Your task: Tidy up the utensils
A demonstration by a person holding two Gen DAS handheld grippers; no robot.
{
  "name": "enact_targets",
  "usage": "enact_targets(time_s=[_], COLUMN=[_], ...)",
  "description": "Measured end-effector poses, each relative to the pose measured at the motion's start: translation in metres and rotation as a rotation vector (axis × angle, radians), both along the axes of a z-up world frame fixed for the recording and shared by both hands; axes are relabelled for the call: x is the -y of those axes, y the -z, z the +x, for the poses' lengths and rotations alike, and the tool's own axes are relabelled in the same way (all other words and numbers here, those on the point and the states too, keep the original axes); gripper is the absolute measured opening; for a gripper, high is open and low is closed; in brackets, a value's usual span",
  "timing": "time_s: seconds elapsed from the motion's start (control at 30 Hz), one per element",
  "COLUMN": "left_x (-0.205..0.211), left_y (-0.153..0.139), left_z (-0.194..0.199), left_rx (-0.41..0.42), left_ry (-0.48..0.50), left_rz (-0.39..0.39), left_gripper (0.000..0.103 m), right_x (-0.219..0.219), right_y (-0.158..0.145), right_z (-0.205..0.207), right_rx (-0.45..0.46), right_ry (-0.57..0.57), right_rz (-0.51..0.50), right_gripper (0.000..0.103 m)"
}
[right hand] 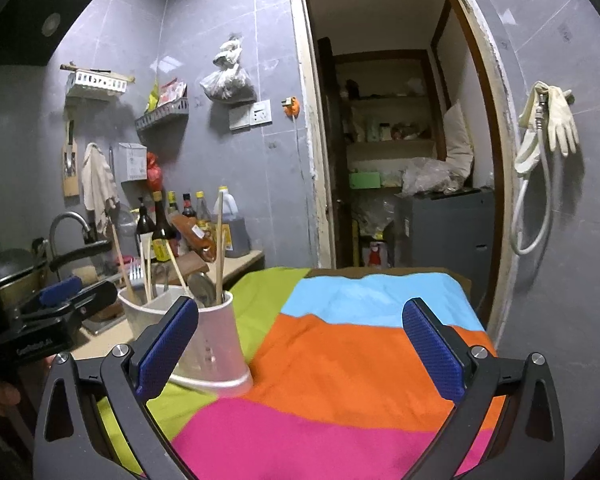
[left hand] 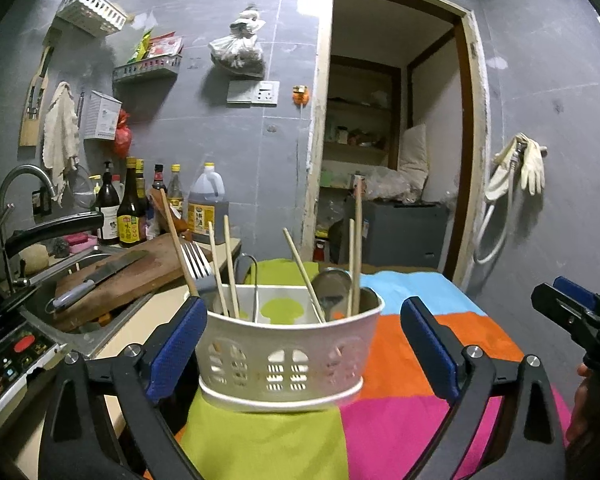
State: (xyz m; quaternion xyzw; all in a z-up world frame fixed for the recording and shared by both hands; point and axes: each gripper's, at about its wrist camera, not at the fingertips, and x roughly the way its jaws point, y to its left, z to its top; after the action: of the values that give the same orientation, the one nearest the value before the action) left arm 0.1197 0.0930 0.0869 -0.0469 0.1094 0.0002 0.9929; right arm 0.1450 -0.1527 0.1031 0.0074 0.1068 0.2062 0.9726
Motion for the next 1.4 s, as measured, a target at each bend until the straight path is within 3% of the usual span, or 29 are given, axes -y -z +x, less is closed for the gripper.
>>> enact_targets(time_s=[0.2, 0.43, 0.7, 1.1, 1.4], left_x=[0.010, 0.021, 0.039, 0.037, 0.035], left_y=[0.009, 0.018, 0.031, 0.050, 0.058], left_z=[-0.017, -0.036, -0.064, -0.085, -0.099], left_rx=[-0.022, -0.014, 0.016, 0.005, 0.004], left_ry=[0.038, 0.035, 0.003, 0.001, -0.012], left_rz=[-0.007, 0.010, 0.079, 0.050, 0.031], left_gripper=[0.095, 0.095, 0.095, 0.095, 0.095], right_x=[0.012, 0.019, 0.019, 0.020, 0.031], right_y=[0.004, 0.008, 0.024, 0.039, 0.047], right_z=[-0.024, -0.049, -0.074, -0.104, -0.103], right_rx=[-0.016, 0.026, 0.082, 0.123, 0.077], right_ry=[0.021, 0.083, 0.138, 0.164, 0.182], right_rz=[-0.018, -0.052, -0.109, -0.153, -0.124], right_gripper=[0.103, 0.103, 0.103, 0.103, 0.103])
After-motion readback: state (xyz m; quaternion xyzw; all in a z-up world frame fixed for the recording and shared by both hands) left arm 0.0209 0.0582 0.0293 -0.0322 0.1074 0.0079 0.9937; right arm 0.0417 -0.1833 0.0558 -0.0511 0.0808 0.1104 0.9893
